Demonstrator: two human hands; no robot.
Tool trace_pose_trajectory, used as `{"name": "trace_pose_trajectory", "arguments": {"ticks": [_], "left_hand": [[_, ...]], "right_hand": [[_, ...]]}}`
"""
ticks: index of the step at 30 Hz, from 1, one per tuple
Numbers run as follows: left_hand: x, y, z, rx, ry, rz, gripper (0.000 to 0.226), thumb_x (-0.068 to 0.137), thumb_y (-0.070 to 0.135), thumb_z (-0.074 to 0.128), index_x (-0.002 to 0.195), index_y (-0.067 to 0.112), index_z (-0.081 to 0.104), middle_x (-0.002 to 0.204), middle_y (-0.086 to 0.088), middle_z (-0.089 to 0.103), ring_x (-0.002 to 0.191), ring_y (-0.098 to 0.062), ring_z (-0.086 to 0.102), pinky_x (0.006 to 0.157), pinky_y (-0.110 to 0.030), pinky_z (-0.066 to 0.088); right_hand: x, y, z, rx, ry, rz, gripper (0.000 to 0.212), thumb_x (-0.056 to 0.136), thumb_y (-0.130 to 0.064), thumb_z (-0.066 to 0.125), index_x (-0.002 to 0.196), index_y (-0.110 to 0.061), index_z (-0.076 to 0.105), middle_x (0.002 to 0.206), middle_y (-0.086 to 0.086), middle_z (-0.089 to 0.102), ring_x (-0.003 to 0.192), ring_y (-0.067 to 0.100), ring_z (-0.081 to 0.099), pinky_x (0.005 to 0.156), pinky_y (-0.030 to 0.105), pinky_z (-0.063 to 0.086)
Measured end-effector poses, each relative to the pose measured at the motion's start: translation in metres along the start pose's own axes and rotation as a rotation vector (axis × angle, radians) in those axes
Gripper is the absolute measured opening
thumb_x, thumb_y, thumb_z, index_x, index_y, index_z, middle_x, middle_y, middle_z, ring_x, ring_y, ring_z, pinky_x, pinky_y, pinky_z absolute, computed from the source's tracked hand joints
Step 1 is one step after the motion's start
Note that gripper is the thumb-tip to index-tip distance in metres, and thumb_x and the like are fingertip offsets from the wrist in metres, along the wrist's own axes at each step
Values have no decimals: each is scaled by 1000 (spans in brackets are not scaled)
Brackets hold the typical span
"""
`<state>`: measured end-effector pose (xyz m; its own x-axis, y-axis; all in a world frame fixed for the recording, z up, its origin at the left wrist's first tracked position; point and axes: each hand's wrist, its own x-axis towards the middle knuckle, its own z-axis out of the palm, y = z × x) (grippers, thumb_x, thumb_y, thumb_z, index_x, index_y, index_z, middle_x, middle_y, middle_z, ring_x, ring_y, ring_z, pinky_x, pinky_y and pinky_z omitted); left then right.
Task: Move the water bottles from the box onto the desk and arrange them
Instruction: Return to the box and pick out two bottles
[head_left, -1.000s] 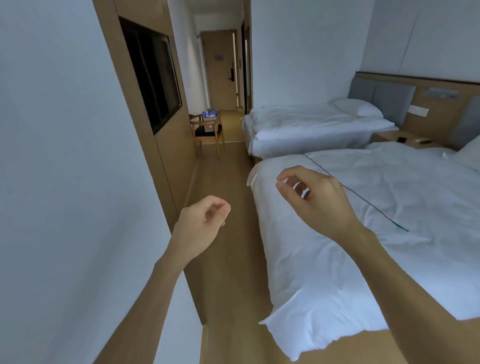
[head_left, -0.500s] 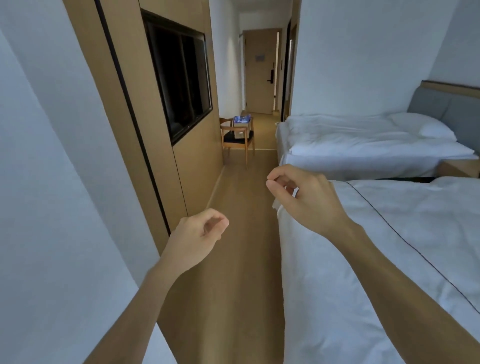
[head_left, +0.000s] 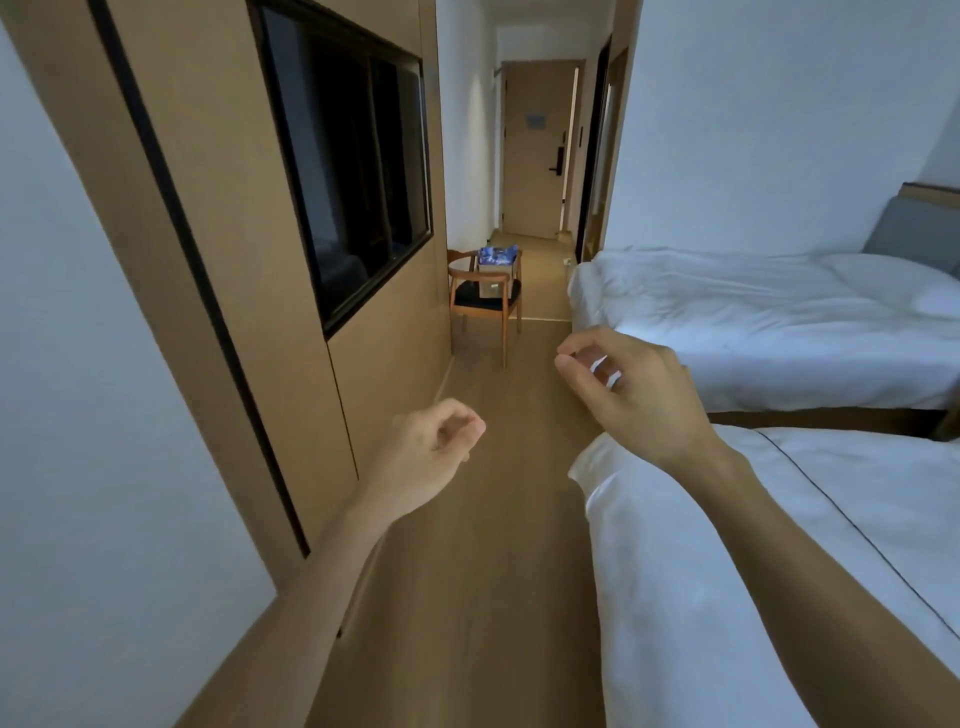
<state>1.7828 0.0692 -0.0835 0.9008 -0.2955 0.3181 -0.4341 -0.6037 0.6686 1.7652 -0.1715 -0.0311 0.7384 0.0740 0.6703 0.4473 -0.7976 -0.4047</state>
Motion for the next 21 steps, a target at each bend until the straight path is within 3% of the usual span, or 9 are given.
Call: {"name": "trace_pose_trajectory", "arguments": {"ticks": [6, 10, 15, 21], "left_hand": [[114, -40, 8, 48, -40, 40, 18, 97, 47, 47, 99, 37, 62, 74, 19, 66, 60, -4, 61, 51, -17, 44], [195, -72, 23, 78, -64, 19, 18, 97, 47, 47, 101, 37, 62, 76, 15, 66, 65, 3, 60, 54, -16, 43], [311, -106, 41, 110, -45, 9, 13, 97, 47, 48, 99, 40, 60, 76, 16, 66, 64, 1, 60, 56, -18, 45], [428, -143, 58, 133, -26, -13, 17, 95, 53, 46, 96, 43, 59, 78, 23, 64, 64, 2, 60, 54, -20, 43]], "right_hand": [[86, 69, 53, 0, 21, 7, 15, 93, -49, 53, 97, -38, 62, 81, -23, 63, 76, 0, 60, 63, 25, 51], [145, 126, 92, 2, 18, -8, 13, 93, -46, 54, 97, -37, 62, 80, -19, 65, 79, 0, 58, 61, 7, 40], [230, 203, 136, 26, -21, -4, 16, 93, -47, 51, 100, -36, 61, 82, -18, 65, 73, 2, 59, 60, 20, 46], [334, 280, 178, 37, -40, -23, 13, 94, -44, 54, 100, -35, 61, 82, -17, 66, 71, -1, 58, 58, 18, 42]]}}
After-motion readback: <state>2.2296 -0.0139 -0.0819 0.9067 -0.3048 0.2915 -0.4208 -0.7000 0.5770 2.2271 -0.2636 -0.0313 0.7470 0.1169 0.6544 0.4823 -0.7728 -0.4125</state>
